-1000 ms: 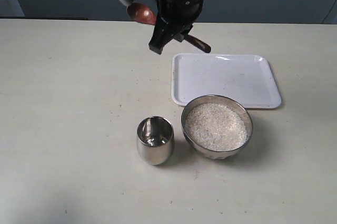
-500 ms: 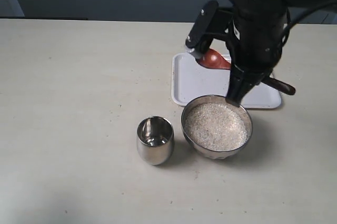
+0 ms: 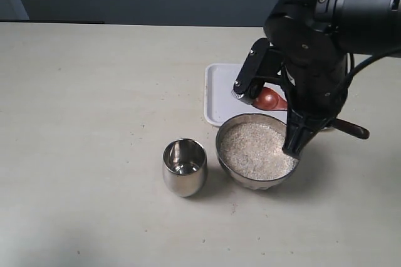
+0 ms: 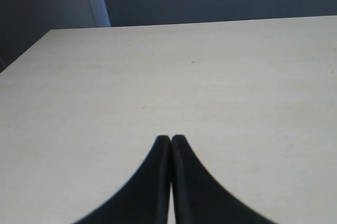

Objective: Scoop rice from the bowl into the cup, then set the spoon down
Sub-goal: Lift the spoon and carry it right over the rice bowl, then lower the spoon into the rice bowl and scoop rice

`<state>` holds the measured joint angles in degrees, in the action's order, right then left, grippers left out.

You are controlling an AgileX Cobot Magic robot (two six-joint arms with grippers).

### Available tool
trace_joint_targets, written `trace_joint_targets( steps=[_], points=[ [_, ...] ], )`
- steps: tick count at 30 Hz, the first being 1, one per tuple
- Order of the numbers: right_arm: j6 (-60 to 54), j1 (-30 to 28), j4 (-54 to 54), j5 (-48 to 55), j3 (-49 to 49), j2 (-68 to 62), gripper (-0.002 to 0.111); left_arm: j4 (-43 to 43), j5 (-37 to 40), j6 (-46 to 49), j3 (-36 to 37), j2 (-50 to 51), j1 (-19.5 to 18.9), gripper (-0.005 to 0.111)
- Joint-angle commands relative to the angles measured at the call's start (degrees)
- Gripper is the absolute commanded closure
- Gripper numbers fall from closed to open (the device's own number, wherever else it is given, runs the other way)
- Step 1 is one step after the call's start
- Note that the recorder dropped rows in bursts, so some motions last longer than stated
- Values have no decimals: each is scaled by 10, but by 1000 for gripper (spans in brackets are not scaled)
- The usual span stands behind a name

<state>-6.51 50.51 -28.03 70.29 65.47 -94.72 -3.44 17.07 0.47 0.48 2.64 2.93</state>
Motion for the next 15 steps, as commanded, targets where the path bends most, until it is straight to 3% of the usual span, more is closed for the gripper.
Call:
trace_joint_targets(
  steps=[1,15],
  points=[
    [19,39,-18,-3,-1,-5,109,-3,-6,-1,-5,1,7,106],
    [58,55,-48,-3,-63,-8,109,-3,-6,-1,-5,1,7,106]
  ],
)
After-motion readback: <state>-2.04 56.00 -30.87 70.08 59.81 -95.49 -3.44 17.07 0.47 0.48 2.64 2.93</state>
